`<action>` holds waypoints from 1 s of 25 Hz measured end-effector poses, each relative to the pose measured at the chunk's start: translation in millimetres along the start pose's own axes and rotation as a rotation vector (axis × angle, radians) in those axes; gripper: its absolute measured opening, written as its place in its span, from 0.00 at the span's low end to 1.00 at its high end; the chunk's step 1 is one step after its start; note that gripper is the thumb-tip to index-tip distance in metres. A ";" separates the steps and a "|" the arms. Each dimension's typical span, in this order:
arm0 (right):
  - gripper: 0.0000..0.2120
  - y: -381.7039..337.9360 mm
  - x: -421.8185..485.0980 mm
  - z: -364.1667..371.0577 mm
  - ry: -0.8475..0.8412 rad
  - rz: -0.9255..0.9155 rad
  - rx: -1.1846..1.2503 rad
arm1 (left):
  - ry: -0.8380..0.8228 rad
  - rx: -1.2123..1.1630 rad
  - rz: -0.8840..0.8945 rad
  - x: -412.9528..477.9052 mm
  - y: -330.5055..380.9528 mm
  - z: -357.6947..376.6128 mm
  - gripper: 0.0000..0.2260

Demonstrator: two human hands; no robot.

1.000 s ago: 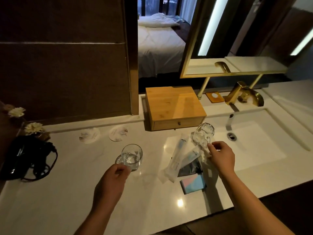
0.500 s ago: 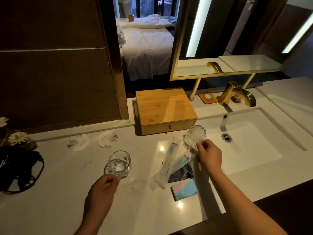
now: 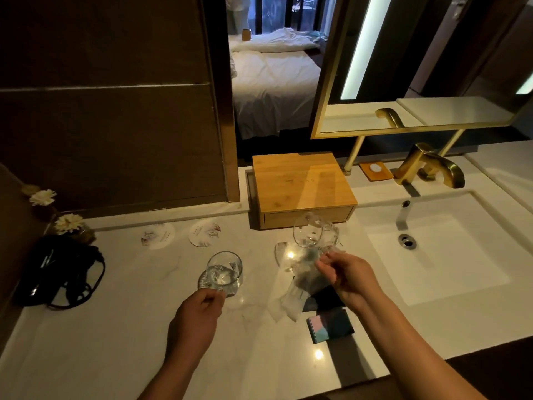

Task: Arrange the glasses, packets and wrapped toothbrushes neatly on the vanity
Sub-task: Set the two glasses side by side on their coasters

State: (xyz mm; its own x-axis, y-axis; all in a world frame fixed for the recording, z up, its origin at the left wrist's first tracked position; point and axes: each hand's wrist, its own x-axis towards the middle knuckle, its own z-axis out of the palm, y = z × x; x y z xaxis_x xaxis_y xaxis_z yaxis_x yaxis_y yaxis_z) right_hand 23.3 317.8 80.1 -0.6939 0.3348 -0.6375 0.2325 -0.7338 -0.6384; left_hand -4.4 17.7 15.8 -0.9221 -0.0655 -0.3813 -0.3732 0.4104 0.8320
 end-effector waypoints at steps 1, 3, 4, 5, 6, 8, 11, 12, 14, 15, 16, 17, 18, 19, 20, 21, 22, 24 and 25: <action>0.04 10.1 1.7 7.9 -0.020 0.078 0.036 | 0.008 0.003 -0.002 0.6 -0.3 -0.1 0.07; 0.05 28.2 8.7 20.8 -0.050 0.217 0.071 | 0.024 -0.010 -0.016 0.4 1.0 -2.1 0.11; 0.07 35.9 12.2 25.5 -0.062 0.279 0.088 | 0.032 -0.030 -0.024 0.3 1.2 -3.3 0.13; 0.09 43.0 15.0 30.0 -0.076 0.341 0.102 | 0.039 -0.053 -0.029 0.3 1.1 -5.6 0.14; 0.10 49.4 16.9 34.2 -0.092 0.398 0.115 | 0.045 -0.072 -0.035 0.1 0.8 -8.1 0.14; 0.09 60.5 18.2 42.4 -0.126 0.487 0.147 | 0.060 -0.096 -0.045 -0.2 -0.3 -14.4 0.14; 0.10 75.8 20.2 52.9 -0.141 0.514 0.181 | 0.103 -0.129 -0.066 0.6 -4.3 -26.5 0.14; 0.12 79.7 21.7 54.9 -0.134 0.504 0.187 | 0.115 -0.125 -0.069 0.7 -5.9 -30.2 0.14; 0.17 85.6 23.3 58.8 -0.133 0.489 0.202 | 0.138 -0.116 -0.069 0.9 -9.1 -37.5 0.13; 0.19 87.6 24.6 59.8 -0.137 0.494 0.218 | 0.145 -0.117 -0.069 1.5 -10.2 -39.8 0.13; 0.20 88.7 25.6 61.0 -0.140 0.502 0.233 | 0.145 -0.117 -0.075 2.3 -11.1 -41.7 0.13; 0.18 88.8 25.8 62.3 -0.139 0.511 0.244 | 0.145 -0.113 -0.080 3.1 -11.7 -42.9 0.12; 0.16 89.1 25.4 63.7 -0.141 0.518 0.258 | 0.145 -0.112 -0.080 3.9 -11.8 -43.7 0.12; 0.14 89.3 25.5 64.3 -0.144 0.524 0.267 | 0.148 -0.112 -0.076 4.4 -11.3 -44.0 0.11; 0.14 90.0 26.6 64.6 -0.145 0.528 0.267 | 0.151 -0.112 -0.074 4.6 -10.3 -44.2 0.11; 0.14 90.4 27.0 65.2 -0.146 0.525 0.255 | 0.154 -0.113 -0.074 4.7 -9.3 -44.2 0.12; 0.14 91.3 28.7 65.7 -0.139 0.518 0.234 | 0.156 -0.115 -0.075 4.5 -7.6 -44.5 0.12; 0.13 92.6 29.3 68.2 -0.109 0.484 0.162 | 0.160 -0.112 -0.072 5.1 -5.9 -44.5 0.12; 0.13 93.2 29.2 69.2 -0.084 0.461 0.112 | 0.159 -0.111 -0.069 5.3 -5.0 -44.5 0.12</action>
State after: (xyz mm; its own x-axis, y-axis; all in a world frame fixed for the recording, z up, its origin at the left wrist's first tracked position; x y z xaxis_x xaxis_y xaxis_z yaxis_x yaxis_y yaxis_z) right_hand -22.5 218.2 31.8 -0.5895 -0.0860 -0.8032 0.4574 -0.8551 -0.2441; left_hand -12.0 -25.2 27.6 -0.8952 -0.2363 -0.3778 -0.4368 0.2975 0.8490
